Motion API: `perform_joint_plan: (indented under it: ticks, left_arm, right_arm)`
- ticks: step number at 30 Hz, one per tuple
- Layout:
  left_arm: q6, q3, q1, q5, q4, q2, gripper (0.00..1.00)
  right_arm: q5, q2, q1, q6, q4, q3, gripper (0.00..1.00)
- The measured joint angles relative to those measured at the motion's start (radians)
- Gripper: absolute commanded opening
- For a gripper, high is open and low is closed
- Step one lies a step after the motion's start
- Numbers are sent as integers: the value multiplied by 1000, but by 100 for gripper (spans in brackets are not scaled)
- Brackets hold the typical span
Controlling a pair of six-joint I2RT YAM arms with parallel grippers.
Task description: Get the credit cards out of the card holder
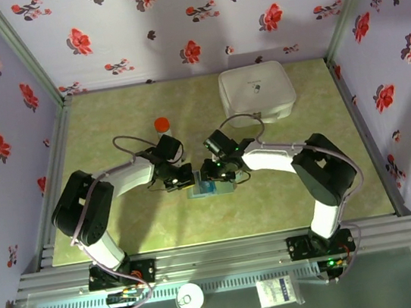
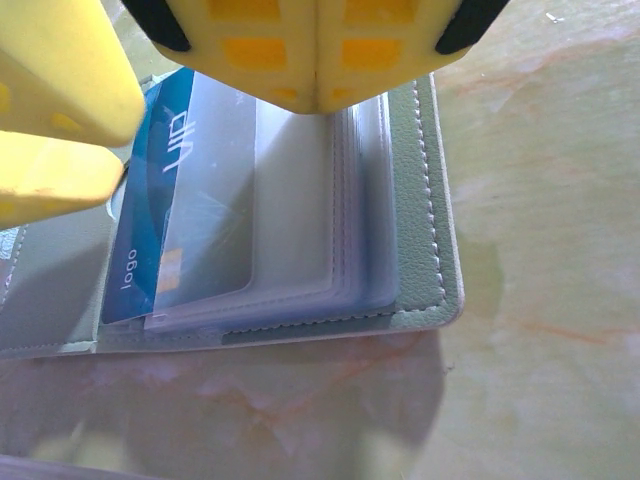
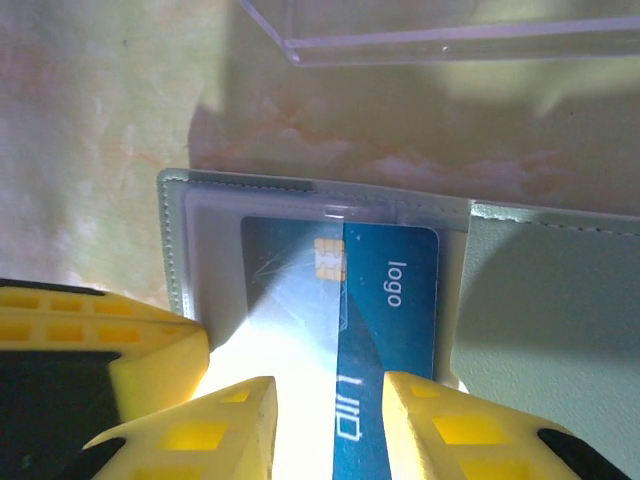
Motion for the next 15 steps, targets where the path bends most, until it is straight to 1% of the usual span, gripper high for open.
perform_joint_plan:
  ticks: [7, 15]
  left_arm:
    - [0, 0, -2, -1, -13, -24, 0]
    - [0, 19, -22, 7, -13, -28, 0]
  right_arm:
    - [-6, -37, -13, 16, 54, -68, 39]
    - [-45, -43, -45, 45, 126, -118, 36]
